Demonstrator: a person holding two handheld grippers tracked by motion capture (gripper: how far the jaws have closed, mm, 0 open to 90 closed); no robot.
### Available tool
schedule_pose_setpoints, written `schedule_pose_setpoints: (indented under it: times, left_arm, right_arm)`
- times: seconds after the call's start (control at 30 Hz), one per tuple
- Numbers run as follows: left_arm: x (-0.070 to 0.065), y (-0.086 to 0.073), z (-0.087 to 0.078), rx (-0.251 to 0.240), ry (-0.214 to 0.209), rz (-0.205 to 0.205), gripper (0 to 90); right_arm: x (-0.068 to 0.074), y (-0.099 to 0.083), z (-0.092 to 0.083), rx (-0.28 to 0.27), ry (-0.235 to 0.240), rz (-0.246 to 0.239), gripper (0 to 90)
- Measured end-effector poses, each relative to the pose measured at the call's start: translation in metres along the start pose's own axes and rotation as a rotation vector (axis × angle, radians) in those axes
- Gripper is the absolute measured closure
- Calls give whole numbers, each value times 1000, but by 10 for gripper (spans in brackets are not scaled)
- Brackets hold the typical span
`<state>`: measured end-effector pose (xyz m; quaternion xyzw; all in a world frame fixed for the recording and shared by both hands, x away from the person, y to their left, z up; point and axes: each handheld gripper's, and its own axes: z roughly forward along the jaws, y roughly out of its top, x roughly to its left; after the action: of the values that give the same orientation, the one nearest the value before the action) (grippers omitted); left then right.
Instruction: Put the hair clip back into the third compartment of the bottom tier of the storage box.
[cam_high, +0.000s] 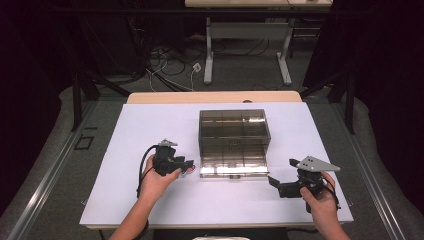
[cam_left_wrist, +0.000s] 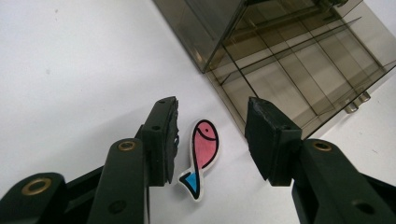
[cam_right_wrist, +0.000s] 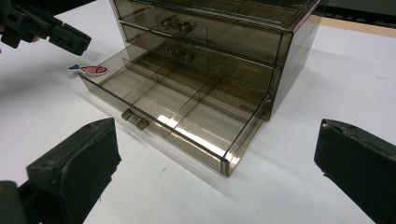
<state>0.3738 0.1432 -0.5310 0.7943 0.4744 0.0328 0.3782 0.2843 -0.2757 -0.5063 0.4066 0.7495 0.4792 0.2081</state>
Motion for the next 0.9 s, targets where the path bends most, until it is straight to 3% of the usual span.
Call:
schedule_pose_setpoints:
  times: [0.3,0.9]
  left_arm:
    - [1,-1,7,56,10,-31,583]
    - [2,-6,15,120,18,-27,671]
  right_arm:
    - [-2,-2,-2,6,3,10,0]
    - [-4,-2,-2,11,11,15,0]
